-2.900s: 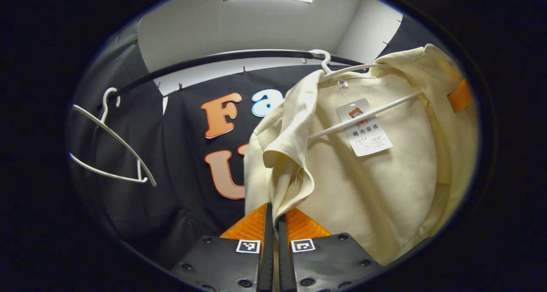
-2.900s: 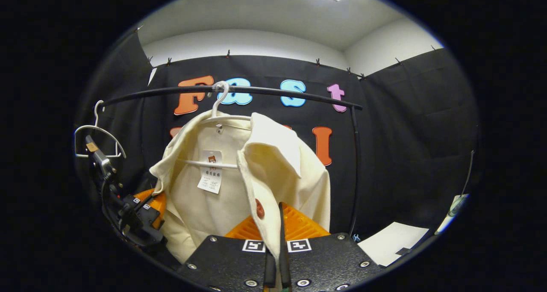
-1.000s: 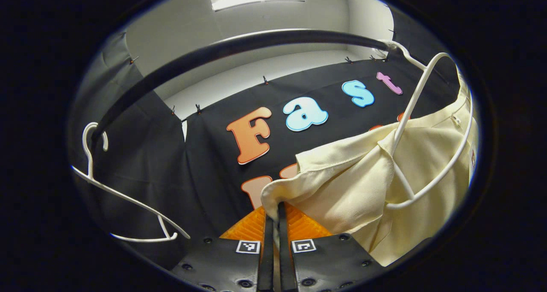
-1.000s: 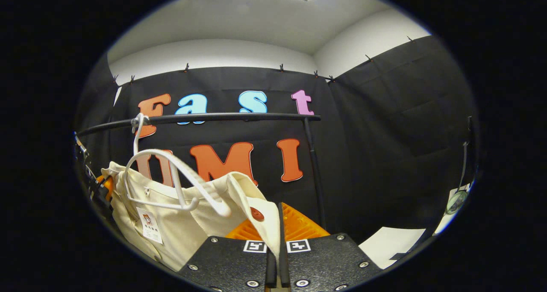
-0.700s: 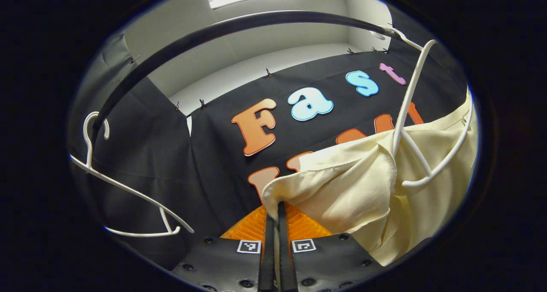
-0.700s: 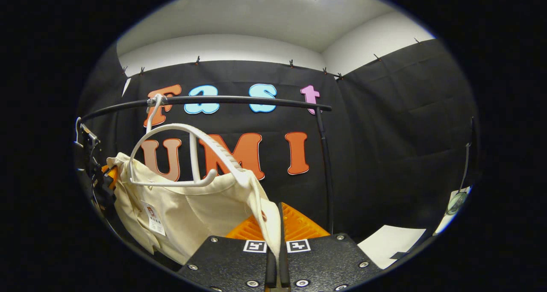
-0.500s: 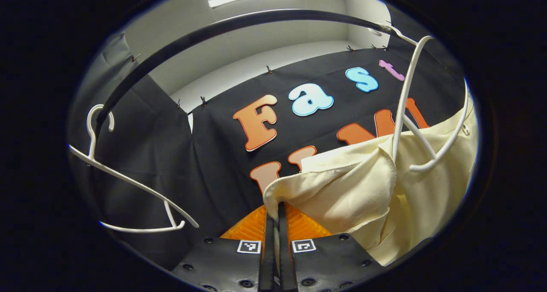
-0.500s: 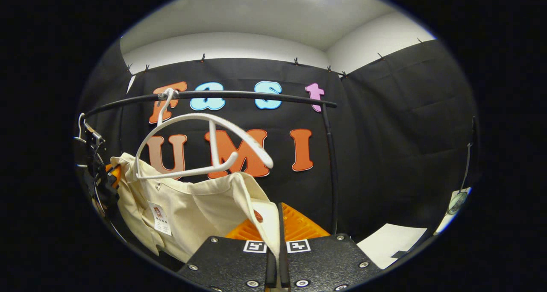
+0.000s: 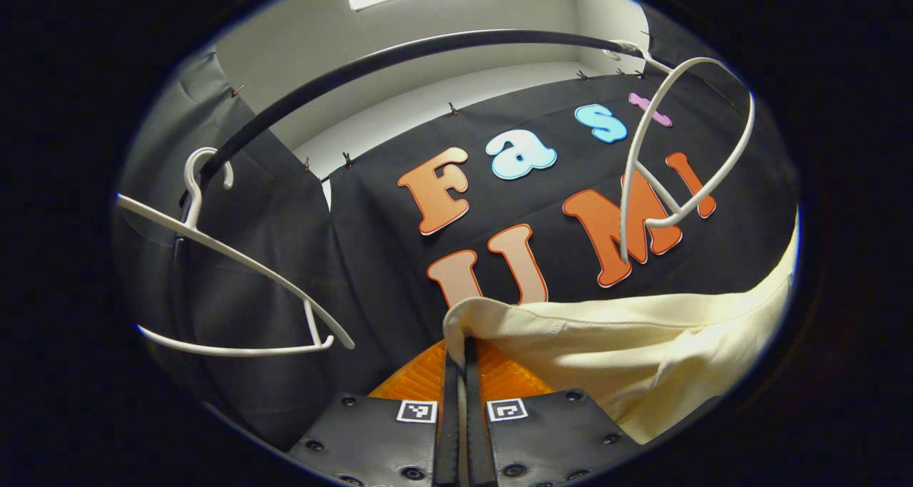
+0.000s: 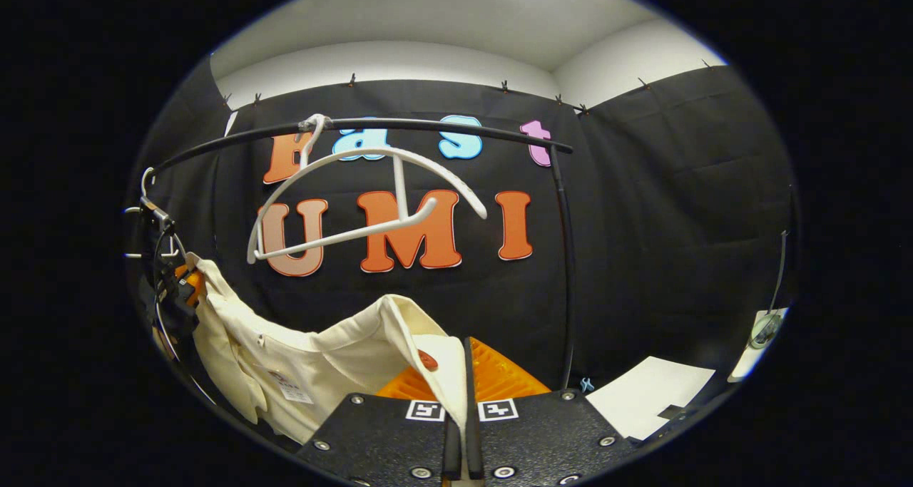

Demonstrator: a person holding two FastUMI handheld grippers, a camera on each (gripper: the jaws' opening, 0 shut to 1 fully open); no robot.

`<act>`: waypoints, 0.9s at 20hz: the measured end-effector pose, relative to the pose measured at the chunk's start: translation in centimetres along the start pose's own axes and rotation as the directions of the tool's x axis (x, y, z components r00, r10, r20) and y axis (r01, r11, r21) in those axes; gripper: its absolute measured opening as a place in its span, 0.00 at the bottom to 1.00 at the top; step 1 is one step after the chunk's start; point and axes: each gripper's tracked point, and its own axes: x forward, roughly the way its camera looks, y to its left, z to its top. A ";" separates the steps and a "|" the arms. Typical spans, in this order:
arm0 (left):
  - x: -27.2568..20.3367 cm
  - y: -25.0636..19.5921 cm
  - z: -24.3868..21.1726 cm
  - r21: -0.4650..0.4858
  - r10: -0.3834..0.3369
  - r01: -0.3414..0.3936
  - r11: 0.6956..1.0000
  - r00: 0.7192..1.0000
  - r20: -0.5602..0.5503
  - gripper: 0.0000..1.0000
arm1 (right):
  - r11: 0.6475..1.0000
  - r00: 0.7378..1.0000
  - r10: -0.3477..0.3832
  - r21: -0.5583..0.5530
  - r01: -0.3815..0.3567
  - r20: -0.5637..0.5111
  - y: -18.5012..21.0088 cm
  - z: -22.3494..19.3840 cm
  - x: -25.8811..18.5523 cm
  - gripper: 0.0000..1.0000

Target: Grasp the clothes on the hanger with both hands and then place them into the laundry hamper below.

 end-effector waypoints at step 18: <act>-12.4 -6.2 1.7 -0.232 -0.351 0.333 0.914 0.935 -0.041 0.11 | 0.978 0.977 0.207 -0.010 -0.207 -0.055 11.6 -1.3 -7.4 0.07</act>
